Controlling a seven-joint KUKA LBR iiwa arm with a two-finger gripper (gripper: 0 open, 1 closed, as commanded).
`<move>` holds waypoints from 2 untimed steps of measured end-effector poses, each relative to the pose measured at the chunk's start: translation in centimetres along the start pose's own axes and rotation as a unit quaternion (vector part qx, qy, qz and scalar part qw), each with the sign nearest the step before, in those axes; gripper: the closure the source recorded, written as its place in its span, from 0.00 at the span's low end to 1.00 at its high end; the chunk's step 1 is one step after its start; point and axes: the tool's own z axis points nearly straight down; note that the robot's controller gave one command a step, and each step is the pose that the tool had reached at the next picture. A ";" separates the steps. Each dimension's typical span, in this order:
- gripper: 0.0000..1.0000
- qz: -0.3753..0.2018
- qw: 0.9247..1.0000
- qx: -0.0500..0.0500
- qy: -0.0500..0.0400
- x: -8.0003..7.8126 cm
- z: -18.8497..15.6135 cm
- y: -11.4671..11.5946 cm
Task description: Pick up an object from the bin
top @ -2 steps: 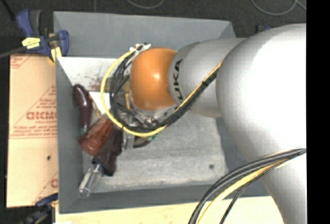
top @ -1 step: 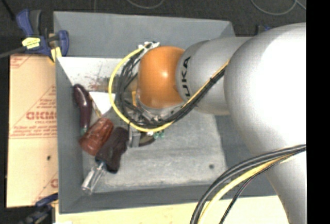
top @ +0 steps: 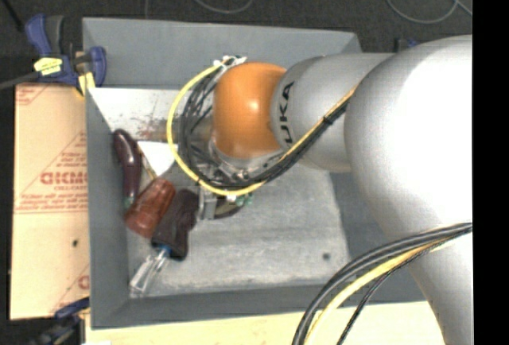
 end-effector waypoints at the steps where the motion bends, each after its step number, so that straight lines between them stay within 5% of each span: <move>1: 1.00 0.002 1.000 -0.002 -0.002 0.7 -0.1 0.7; 2: 1.00 -0.001 1.000 -0.001 -0.001 1.4 -0.4 0.1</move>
Offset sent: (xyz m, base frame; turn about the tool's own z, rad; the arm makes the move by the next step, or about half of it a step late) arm -0.0173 -0.0037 0.0050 -0.0051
